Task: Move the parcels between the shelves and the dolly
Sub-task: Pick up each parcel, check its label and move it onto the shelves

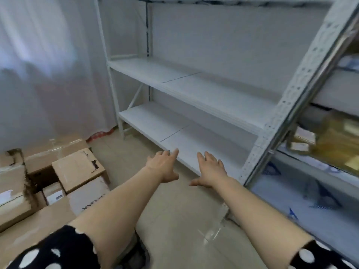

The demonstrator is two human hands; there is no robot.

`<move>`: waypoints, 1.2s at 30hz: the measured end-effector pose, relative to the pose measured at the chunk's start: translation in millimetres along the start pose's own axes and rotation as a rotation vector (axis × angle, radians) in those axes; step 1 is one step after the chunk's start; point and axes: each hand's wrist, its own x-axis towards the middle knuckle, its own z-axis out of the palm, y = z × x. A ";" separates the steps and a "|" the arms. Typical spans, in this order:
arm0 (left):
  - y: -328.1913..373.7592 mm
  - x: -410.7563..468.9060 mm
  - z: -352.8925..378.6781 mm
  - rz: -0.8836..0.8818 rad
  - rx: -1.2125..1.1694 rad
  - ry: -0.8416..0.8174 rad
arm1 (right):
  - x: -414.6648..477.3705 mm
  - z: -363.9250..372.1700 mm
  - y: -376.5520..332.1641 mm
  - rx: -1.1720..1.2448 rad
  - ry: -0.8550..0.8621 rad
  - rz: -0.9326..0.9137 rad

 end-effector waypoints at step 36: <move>856.0 -218.7 75.3 1.014 0.026 0.032 | -665.4 10.1 622.3 0.478 0.456 0.996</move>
